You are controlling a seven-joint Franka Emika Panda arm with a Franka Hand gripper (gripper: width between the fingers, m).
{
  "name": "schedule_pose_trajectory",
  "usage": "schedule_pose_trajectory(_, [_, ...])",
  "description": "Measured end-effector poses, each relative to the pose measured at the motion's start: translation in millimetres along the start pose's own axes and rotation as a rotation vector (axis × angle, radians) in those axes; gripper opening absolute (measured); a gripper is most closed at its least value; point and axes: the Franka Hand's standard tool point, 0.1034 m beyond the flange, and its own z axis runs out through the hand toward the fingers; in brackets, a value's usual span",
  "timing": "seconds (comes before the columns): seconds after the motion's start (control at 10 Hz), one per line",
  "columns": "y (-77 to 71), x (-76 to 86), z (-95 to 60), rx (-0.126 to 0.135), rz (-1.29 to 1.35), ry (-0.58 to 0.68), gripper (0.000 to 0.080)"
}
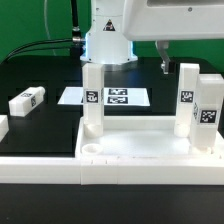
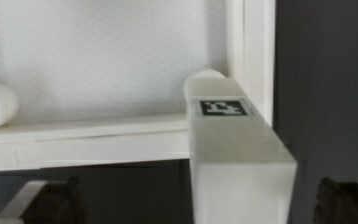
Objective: Assemble desk
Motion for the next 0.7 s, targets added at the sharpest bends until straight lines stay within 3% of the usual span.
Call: schedule_pose_trajectory(0.7, [-19.5, 8.9, 19.1, 0.002, 0.021, 0.048, 0.0649])
